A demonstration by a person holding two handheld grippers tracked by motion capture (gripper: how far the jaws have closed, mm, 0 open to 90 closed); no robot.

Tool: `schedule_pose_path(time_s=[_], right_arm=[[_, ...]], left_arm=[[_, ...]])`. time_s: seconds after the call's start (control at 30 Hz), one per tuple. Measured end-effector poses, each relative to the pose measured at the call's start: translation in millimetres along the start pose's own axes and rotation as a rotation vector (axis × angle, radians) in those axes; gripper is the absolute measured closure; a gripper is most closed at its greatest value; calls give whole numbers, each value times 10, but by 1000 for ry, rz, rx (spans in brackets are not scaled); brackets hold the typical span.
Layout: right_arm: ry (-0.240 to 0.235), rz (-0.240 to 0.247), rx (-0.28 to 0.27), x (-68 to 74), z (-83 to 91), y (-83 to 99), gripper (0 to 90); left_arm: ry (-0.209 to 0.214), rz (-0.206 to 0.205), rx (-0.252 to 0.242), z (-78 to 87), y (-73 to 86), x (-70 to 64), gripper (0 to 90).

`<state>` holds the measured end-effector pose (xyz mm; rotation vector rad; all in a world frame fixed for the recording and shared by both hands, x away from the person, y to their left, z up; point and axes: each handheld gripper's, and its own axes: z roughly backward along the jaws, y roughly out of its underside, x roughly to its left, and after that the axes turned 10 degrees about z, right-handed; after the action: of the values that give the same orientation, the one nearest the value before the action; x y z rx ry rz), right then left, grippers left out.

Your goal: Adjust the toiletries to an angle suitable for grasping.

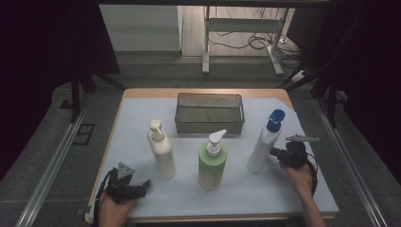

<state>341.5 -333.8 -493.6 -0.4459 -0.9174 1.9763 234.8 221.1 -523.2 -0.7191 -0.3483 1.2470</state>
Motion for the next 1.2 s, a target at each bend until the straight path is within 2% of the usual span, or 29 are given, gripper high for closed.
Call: schedule_pose_path(time_s=[0.2,0.43,0.7,1.2], right_arm=[[13,5,9,21,-1,15,894],[13,48,14,104,99,64,893],[14,51,15,124,-2,2,894],[-61,18,-5,64,-203,-113,894]], left_arm=[[0,0,0,0,0,1,125],[-1,0,0,0,0,-1,125],[-1,0,0,0,0,0,125],[0,0,0,0,0,0,125]])
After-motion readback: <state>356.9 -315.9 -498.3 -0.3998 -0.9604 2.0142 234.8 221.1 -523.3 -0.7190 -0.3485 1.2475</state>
